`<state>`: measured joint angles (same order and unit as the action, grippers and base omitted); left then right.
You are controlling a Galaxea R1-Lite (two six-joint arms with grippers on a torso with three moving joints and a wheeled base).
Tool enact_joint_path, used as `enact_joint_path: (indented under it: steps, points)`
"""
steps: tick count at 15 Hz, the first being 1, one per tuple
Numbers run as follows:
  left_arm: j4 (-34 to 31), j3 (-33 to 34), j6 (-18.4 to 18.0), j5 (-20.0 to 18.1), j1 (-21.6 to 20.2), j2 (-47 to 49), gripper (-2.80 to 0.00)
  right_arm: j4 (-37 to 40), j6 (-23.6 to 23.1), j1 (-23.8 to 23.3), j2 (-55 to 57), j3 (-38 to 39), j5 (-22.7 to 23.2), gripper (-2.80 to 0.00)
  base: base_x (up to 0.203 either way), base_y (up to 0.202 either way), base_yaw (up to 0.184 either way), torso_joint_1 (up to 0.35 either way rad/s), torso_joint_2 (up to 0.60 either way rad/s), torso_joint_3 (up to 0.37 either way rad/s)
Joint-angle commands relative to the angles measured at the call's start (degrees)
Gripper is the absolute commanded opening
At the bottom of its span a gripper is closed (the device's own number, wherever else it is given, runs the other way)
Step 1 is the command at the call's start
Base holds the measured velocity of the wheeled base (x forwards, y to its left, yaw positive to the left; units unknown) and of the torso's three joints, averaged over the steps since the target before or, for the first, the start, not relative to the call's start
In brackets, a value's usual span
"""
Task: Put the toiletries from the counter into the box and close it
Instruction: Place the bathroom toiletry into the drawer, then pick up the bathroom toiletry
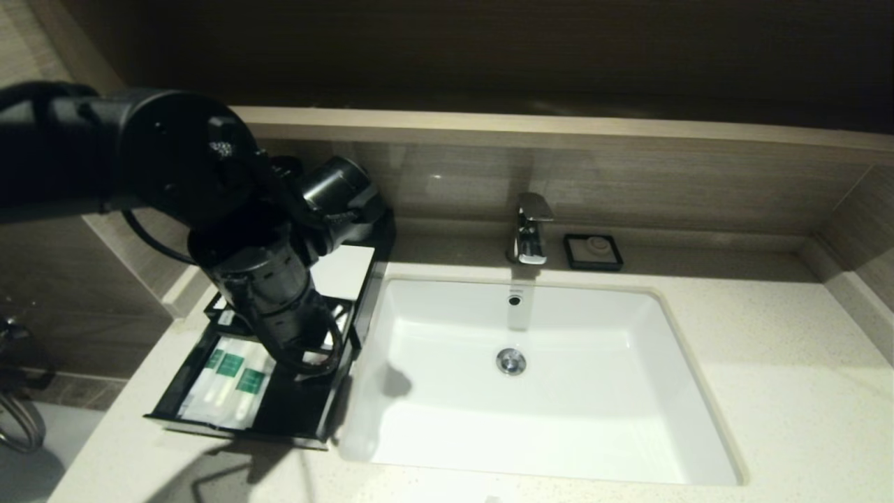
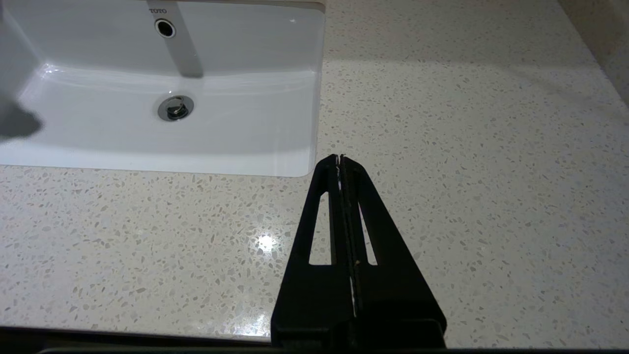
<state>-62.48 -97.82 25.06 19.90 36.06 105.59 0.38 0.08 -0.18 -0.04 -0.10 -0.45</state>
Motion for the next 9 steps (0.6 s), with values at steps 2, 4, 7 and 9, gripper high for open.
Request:
enact_joint_path:
  steps: [2,4,7,9]
  points:
    - [-0.86,0.13,2.72,0.12,8.67,0.13,-2.8,-0.03,0.01,0.01,-0.05,0.01,0.01,-2.8,0.0,0.0,0.0,0.0,0.0,0.0]
    - [-1.78,0.14,4.17,-0.06,13.15,1.91,-2.8,-0.03,0.01,0.01,-0.03,0.01,0.01,-2.8,0.0,0.0,0.0,0.0,0.0,0.0]
    - [-1.41,-1.2,4.63,-0.05,18.77,4.54,-2.8,-0.02,0.01,0.01,0.04,0.01,0.01,-2.8,0.0,0.0,0.0,0.0,0.0,0.0]
    - [-1.42,-2.87,4.64,-0.36,22.22,6.03,-2.8,-0.03,0.01,0.01,-0.05,0.01,0.01,-2.8,0.0,0.0,0.0,0.0,0.0,0.0]
